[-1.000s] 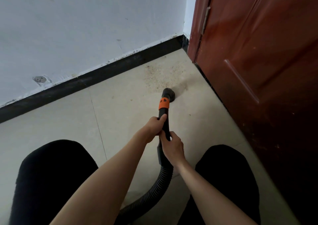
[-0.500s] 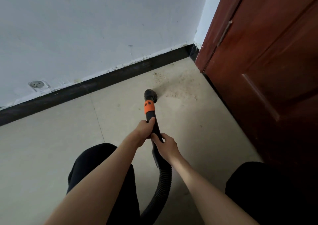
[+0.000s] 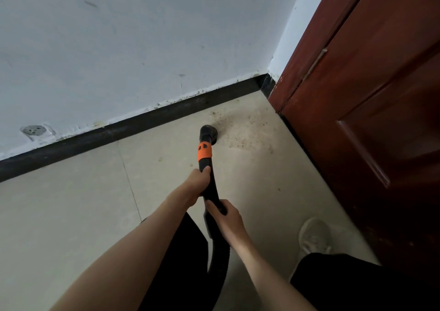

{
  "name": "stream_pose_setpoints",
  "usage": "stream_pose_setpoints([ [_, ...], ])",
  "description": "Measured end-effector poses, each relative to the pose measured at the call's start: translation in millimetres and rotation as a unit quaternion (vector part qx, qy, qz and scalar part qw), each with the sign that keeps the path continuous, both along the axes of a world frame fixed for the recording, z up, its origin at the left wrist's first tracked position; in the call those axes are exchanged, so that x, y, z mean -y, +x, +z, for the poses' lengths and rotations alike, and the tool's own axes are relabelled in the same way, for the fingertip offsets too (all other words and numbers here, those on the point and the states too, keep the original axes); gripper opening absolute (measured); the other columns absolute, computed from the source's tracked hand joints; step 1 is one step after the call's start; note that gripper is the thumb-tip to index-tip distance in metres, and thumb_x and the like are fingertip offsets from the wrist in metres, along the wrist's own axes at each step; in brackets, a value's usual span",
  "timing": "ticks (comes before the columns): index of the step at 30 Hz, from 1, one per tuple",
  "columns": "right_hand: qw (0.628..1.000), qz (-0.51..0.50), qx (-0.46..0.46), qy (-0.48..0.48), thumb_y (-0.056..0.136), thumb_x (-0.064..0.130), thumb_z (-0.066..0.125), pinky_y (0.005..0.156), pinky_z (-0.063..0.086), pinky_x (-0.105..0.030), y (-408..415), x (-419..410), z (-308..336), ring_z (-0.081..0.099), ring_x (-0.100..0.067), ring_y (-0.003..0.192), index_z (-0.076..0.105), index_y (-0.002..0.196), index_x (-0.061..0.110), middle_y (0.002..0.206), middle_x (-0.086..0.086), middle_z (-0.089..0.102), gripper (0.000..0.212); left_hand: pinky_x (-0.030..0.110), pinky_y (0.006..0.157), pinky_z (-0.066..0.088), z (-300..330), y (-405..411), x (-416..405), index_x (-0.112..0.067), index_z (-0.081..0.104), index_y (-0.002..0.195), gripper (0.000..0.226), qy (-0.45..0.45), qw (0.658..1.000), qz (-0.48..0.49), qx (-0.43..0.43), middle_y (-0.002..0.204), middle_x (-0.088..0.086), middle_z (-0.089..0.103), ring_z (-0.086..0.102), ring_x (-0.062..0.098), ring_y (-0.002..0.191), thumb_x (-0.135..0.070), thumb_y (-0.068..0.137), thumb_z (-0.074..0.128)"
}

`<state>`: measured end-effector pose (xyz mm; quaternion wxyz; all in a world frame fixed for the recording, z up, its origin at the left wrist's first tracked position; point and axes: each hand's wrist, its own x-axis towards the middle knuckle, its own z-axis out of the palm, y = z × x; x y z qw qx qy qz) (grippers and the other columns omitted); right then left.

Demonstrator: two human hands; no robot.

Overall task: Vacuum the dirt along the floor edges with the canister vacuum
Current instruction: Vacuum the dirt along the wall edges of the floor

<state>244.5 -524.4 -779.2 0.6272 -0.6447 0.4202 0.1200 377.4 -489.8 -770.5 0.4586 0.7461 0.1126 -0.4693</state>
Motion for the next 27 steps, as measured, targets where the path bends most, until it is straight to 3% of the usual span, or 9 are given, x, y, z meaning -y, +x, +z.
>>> stream_pose_setpoints([
  [3, 1.0, -0.02, 0.012, -0.003, 0.085, 0.047, 0.061, 0.07, 0.053, -0.036, 2, -3, -5, 0.065, -0.019, 0.075, 0.059, 0.092, 0.023, 0.083, 0.0, 0.067, 0.025, 0.048, 0.096, 0.048, -3, 4, 5, 0.006, 0.043, 0.122, 0.044, 0.008, 1.0, 0.005, 0.003, 0.119, 0.024, 0.057, 0.058, 0.037, 0.108, -0.032, 0.1, 0.037],
  [7, 0.997, -0.045, 0.044, -0.051, 0.09, 0.041, 0.058, 0.068, 0.051, -0.036, 19, 0, -7, 0.062, -0.015, 0.071, 0.055, 0.082, 0.027, 0.071, 0.005, 0.061, 0.016, 0.045, 0.091, 0.051, 1, 17, 19, 0.006, 0.043, 0.114, 0.038, -0.003, 1.0, 0.025, 0.01, 0.1, 0.021, 0.058, 0.062, 0.036, 0.09, -0.029, 0.101, 0.037],
  [10, 0.996, -0.026, 0.059, -0.062, 0.09, 0.04, 0.059, 0.066, 0.047, -0.029, 30, 16, -12, 0.062, -0.013, 0.074, 0.055, 0.081, 0.03, 0.073, 0.006, 0.062, 0.014, 0.045, 0.092, 0.05, 0, 27, 32, 0.006, 0.044, 0.114, 0.039, 0.004, 0.999, 0.028, 0.022, 0.1, 0.021, 0.059, 0.063, 0.036, 0.093, -0.03, 0.102, 0.035],
  [16, 0.993, 0.028, 0.079, -0.08, 0.086, 0.043, 0.061, 0.072, 0.049, -0.034, 50, 65, -35, 0.063, -0.015, 0.08, 0.06, 0.084, 0.034, 0.08, 0.005, 0.067, 0.009, 0.047, 0.095, 0.048, -18, 42, 63, 0.003, 0.046, 0.107, 0.036, 0.014, 0.997, 0.054, 0.056, 0.097, 0.019, 0.059, 0.061, 0.037, 0.098, -0.03, 0.102, 0.032],
  [22, 0.994, 0.031, 0.084, -0.059, 0.068, 0.062, 0.053, 0.079, 0.053, -0.038, 40, 86, -53, 0.064, -0.009, 0.084, 0.063, 0.091, 0.036, 0.085, 0.01, 0.068, 0.036, 0.049, 0.097, 0.047, -36, 34, 77, 0.002, 0.049, 0.111, 0.043, 0.043, 0.997, 0.025, 0.053, 0.112, 0.024, 0.06, 0.06, 0.037, 0.104, -0.036, 0.099, 0.032],
  [26, 0.994, 0.009, 0.089, -0.059, 0.082, 0.042, 0.064, 0.079, 0.052, -0.036, 39, 97, -54, 0.064, -0.01, 0.083, 0.061, 0.081, 0.04, 0.082, 0.01, 0.068, 0.004, 0.043, 0.093, 0.049, -32, 33, 92, 0.004, 0.047, 0.113, 0.04, 0.039, 0.996, 0.024, 0.071, 0.109, 0.024, 0.06, 0.06, 0.035, 0.101, -0.031, 0.101, 0.03],
  [27, 0.994, 0.006, 0.09, -0.062, 0.085, 0.037, 0.065, 0.079, 0.052, -0.036, 38, 100, -54, 0.064, -0.011, 0.084, 0.06, 0.08, 0.041, 0.082, 0.01, 0.068, 0.009, 0.038, 0.084, 0.05, -33, 32, 97, 0.004, 0.047, 0.112, 0.039, 0.043, 0.995, 0.023, 0.082, 0.103, 0.022, 0.059, 0.06, 0.032, 0.094, -0.03, 0.101, 0.03],
])
